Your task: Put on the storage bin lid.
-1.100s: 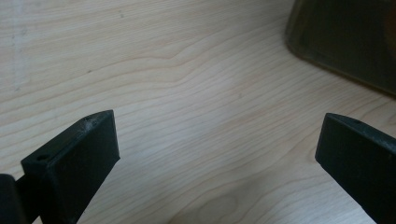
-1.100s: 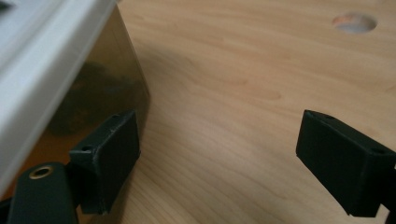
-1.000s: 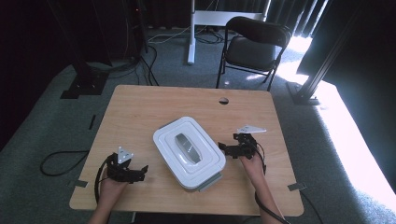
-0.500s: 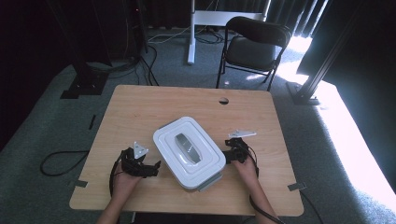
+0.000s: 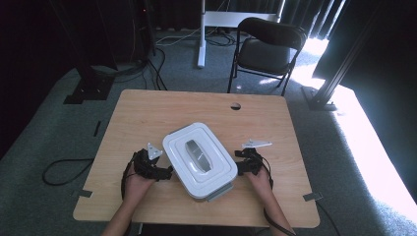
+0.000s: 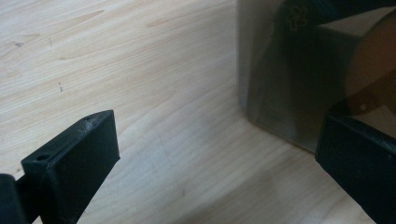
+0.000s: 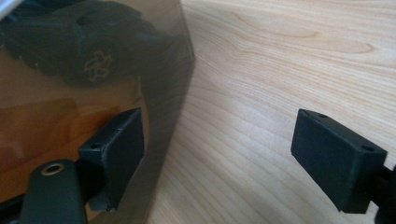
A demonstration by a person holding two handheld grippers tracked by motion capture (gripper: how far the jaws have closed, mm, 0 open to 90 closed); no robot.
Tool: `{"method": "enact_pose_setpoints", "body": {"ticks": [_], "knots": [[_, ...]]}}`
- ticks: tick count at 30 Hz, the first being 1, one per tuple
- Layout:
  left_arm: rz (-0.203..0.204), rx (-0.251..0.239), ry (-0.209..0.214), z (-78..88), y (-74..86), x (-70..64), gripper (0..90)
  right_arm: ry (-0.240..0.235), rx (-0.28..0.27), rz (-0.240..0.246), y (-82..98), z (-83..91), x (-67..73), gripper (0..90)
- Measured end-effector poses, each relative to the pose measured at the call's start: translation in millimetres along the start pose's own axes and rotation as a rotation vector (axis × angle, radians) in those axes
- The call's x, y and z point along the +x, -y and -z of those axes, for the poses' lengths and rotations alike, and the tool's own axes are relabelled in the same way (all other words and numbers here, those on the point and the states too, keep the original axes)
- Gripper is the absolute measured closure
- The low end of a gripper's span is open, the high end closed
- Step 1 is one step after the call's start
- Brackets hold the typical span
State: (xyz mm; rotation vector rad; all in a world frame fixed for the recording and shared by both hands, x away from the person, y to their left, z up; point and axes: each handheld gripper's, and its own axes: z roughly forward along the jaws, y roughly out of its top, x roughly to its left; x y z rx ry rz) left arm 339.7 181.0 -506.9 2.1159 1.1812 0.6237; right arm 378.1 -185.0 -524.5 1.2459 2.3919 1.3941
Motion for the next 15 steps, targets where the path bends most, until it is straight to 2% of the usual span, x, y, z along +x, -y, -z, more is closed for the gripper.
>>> {"method": "enact_pose_setpoints", "body": {"ticks": [7,11,15], "knots": [[-0.011,0.006,0.003,-10.8,-12.0,-0.3,0.1,-0.031,-0.005,0.021,5.7,6.9,2.4,18.4],[-0.020,0.000,0.016,-15.3,-16.7,-5.3,0.1,-0.036,-0.015,0.017,11.1,14.2,2.4,18.7],[-0.021,-0.002,0.033,-20.2,-20.7,-8.5,0.1,-0.069,-0.014,0.012,16.3,20.7,1.3,19.7]]}}
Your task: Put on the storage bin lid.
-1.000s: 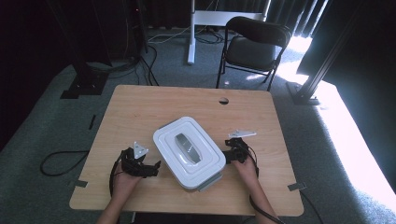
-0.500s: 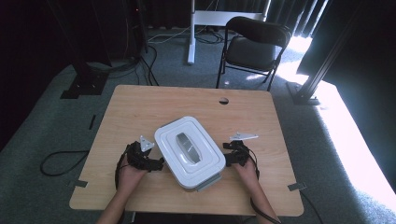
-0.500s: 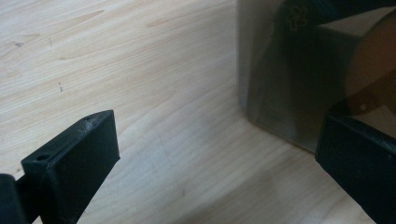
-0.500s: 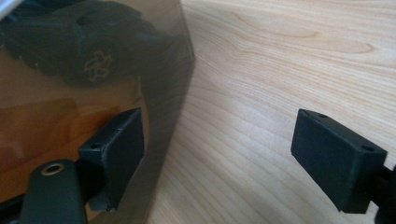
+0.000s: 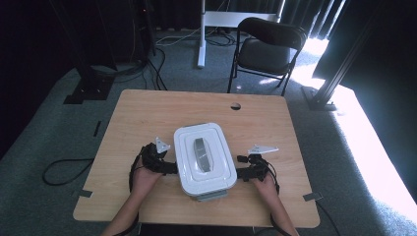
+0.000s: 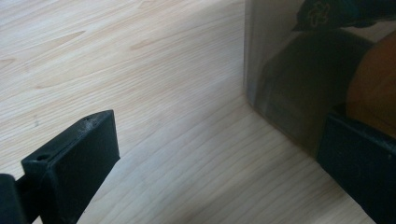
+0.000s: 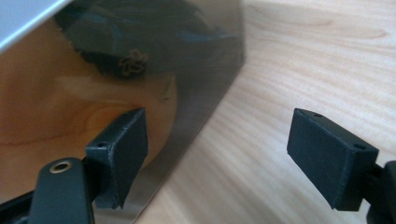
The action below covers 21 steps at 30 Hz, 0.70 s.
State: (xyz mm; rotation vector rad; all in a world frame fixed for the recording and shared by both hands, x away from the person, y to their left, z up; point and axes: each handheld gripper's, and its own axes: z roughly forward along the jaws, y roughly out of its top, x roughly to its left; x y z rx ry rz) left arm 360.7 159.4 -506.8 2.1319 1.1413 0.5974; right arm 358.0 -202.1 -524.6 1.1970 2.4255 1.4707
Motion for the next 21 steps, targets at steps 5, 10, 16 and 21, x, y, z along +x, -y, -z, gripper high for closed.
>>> {"method": "enact_pose_setpoints", "body": {"ticks": [5,10,16,21], "knots": [[-0.004,-0.002,0.009,-3.1,-2.8,-1.6,0.1,-0.009,-0.005,0.023,2.1,6.3,1.7,19.7],[-0.008,-0.009,0.019,-7.4,-6.4,-1.4,0.1,-0.024,0.001,0.041,2.9,9.4,1.9,19.5],[-0.003,-0.021,0.047,-10.7,-6.5,4.0,0.1,-0.023,-0.011,0.041,4.2,10.5,0.1,13.6],[-0.004,-0.013,0.018,-4.2,3.7,12.5,0.1,0.063,-0.026,0.052,4.0,16.2,-3.4,13.8]]}}
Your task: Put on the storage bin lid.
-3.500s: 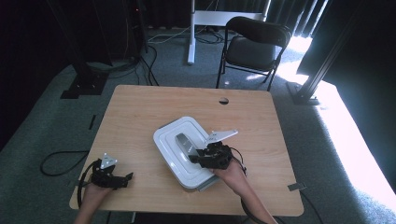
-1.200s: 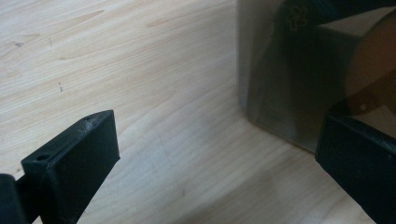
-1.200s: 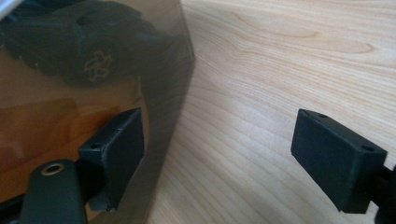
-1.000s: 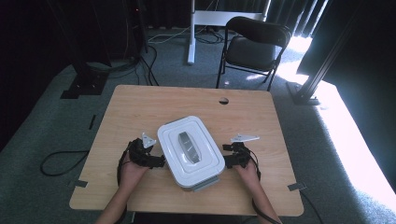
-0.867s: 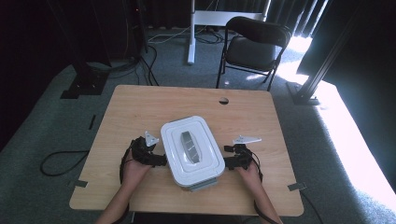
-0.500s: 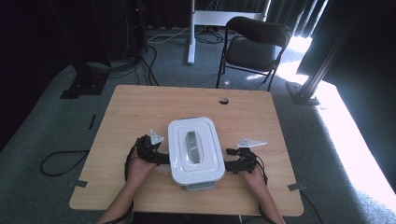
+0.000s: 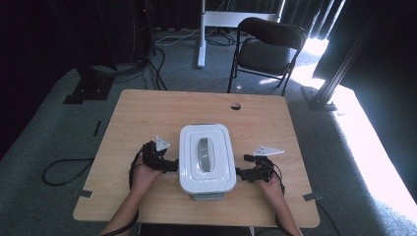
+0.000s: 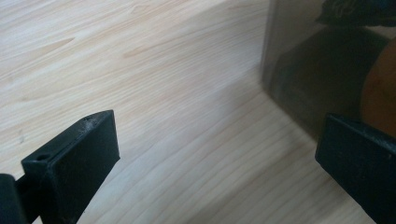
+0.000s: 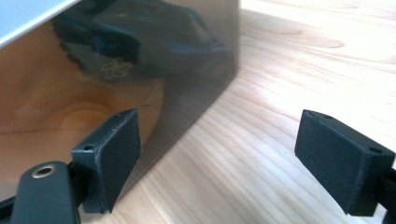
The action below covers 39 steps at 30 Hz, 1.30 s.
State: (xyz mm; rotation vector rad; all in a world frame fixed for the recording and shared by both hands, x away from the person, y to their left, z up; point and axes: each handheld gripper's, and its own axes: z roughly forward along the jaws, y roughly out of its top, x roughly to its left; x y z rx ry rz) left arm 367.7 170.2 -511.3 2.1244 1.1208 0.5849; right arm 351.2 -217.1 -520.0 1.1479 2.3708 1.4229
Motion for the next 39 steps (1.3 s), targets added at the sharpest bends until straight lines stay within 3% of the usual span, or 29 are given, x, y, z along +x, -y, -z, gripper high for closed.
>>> {"method": "enact_pose_setpoints", "body": {"ticks": [12,27,35,39], "knots": [[0.012,-0.023,-0.018,27.1,17.7,11.8,0.1,0.062,-0.033,-0.007,12.8,18.0,-6.2,13.8],[0.024,-0.043,-0.027,43.8,30.5,19.2,0.1,0.075,-0.033,-0.025,21.4,24.3,-11.0,13.8],[0.010,-0.043,-0.066,60.3,41.7,25.2,0.1,0.069,-0.049,-0.032,20.9,27.6,-15.6,13.8],[0.032,-0.043,-0.073,64.4,50.6,30.8,0.1,0.076,-0.042,-0.034,22.0,25.3,-19.0,13.8]]}}
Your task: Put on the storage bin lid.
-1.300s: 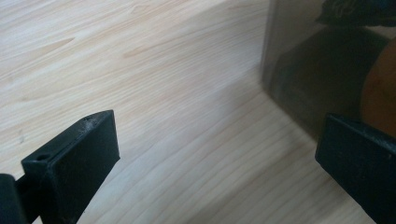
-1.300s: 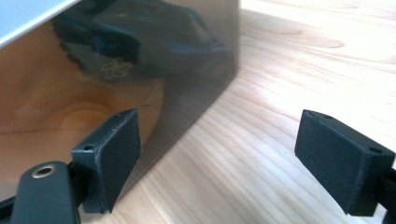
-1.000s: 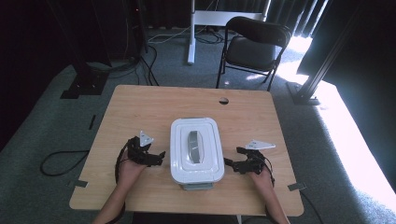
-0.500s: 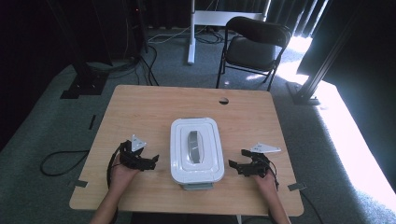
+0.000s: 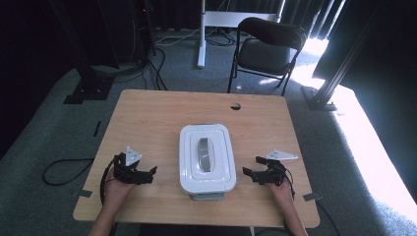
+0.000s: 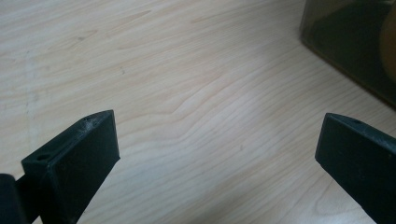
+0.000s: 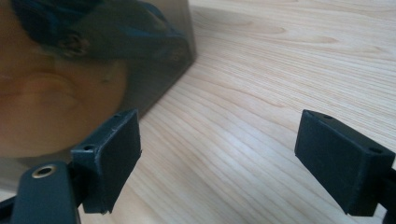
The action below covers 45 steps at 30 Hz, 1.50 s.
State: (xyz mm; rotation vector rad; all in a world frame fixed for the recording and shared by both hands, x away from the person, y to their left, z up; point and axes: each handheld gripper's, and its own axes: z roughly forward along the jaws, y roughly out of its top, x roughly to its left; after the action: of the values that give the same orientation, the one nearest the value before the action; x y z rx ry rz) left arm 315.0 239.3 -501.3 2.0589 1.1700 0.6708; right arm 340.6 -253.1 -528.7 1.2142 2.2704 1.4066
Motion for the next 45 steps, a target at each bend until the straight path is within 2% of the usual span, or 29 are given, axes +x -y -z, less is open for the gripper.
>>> {"method": "enact_pose_setpoints", "body": {"ticks": [3,5,9,11,14,17,22,25,30,37,42,45], "knots": [[0.012,0.014,0.002,-1.1,7.3,3.0,0.1,0.003,-0.001,-0.003,0.3,-1.0,-0.3,13.8],[0.013,0.022,0.005,-1.2,11.4,4.4,0.1,0.023,0.007,0.003,0.8,-0.8,0.3,13.9],[0.028,0.017,0.007,1.8,18.0,5.2,0.1,0.030,-0.008,-0.008,2.3,2.3,-0.7,13.8],[0.025,0.021,0.010,4.1,21.1,5.1,0.1,0.017,-0.022,-0.030,2.0,4.5,-2.7,13.8],[0.023,0.027,0.015,6.5,24.4,5.1,0.1,0.018,-0.034,-0.037,2.2,6.9,-4.2,13.9],[0.021,0.030,0.009,8.6,26.0,7.0,0.1,0.035,-0.018,-0.019,3.5,8.2,-4.1,13.9],[0.036,0.038,-0.008,11.0,31.9,11.8,0.1,0.032,-0.030,-0.029,6.8,9.1,-4.6,13.9],[0.044,0.056,-0.009,10.8,38.0,14.3,0.1,0.038,-0.013,-0.024,8.8,7.3,-3.6,13.9],[0.047,0.073,-0.018,10.9,45.2,17.8,0.1,0.043,0.013,0.012,10.7,5.0,0.6,13.9],[0.049,0.066,-0.018,13.2,50.3,20.2,0.1,0.049,-0.035,-0.024,12.1,10.8,-3.2,13.9],[0.065,0.028,-0.005,17.8,55.1,22.6,0.1,0.106,-0.068,-0.027,13.6,17.5,-6.3,13.9],[0.063,0.035,-0.002,20.5,58.9,25.1,0.1,0.124,-0.074,-0.026,12.6,20.8,-7.8,13.9]]}}
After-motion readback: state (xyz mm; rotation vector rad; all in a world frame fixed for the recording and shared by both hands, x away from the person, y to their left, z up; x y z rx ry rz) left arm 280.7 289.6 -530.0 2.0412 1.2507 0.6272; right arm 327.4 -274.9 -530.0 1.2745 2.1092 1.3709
